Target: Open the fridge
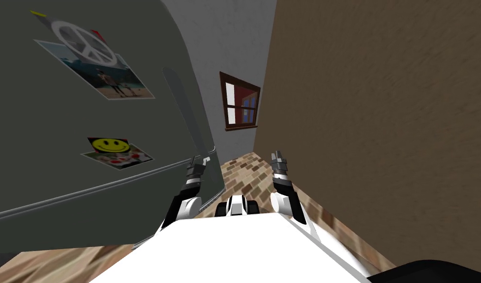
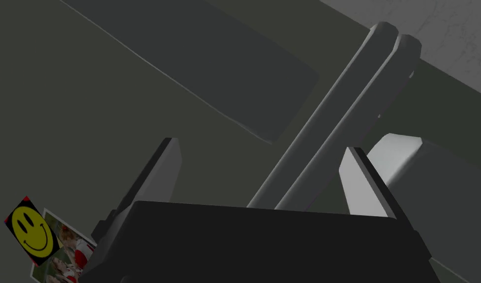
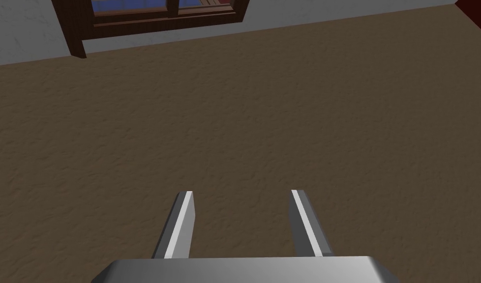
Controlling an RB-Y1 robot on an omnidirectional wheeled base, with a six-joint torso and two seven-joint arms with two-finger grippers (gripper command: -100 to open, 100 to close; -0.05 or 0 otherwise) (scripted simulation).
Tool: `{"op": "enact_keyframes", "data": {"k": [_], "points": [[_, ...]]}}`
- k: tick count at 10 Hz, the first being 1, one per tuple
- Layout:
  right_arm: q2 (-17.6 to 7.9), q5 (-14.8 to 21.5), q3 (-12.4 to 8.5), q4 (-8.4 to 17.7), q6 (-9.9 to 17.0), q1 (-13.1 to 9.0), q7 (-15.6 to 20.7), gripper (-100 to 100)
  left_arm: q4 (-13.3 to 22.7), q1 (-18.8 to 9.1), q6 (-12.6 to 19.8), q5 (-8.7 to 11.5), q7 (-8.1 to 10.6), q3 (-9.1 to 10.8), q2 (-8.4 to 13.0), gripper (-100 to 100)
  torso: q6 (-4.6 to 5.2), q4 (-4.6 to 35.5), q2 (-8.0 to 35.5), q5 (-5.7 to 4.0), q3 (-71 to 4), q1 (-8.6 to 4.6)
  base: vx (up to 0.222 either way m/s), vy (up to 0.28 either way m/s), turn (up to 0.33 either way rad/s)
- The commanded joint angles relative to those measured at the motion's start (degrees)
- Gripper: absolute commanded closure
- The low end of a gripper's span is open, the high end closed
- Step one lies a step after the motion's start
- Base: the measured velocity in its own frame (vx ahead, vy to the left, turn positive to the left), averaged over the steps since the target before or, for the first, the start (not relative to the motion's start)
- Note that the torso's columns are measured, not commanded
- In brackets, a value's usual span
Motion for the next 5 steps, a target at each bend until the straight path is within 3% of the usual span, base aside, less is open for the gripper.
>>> {"op": "enact_keyframes", "data": {"k": [1,3,5], "points": [[0.0,0.0,0.0,0.0,0.0,0.0,0.0,0,0.5,-0.19,0.6,0.91,0.63,0.14,-4.59,-100,0.0,0.0,0.02,0.0,0.01,-0.01,0.025,-0.036,0.013],[-0.01,0.0,-0.01,0.0,0.0,-0.01,0.0,0,0.6,-0.22,0.65,1.03,0.71,0.15,-6.31,-100,0.0,0.0,0.0,-0.05,0.0,-0.16,0.009,-0.014,0.004],[-0.01,0.0,-0.01,0.0,0.0,-0.01,0.0,0,-1.1,0.22,1.96,1.22,0.42,0.31,-5.85,-100,0.0,-0.02,-0.07,-0.06,-0.04,-0.22,0.017,0.004,0.004]]}}
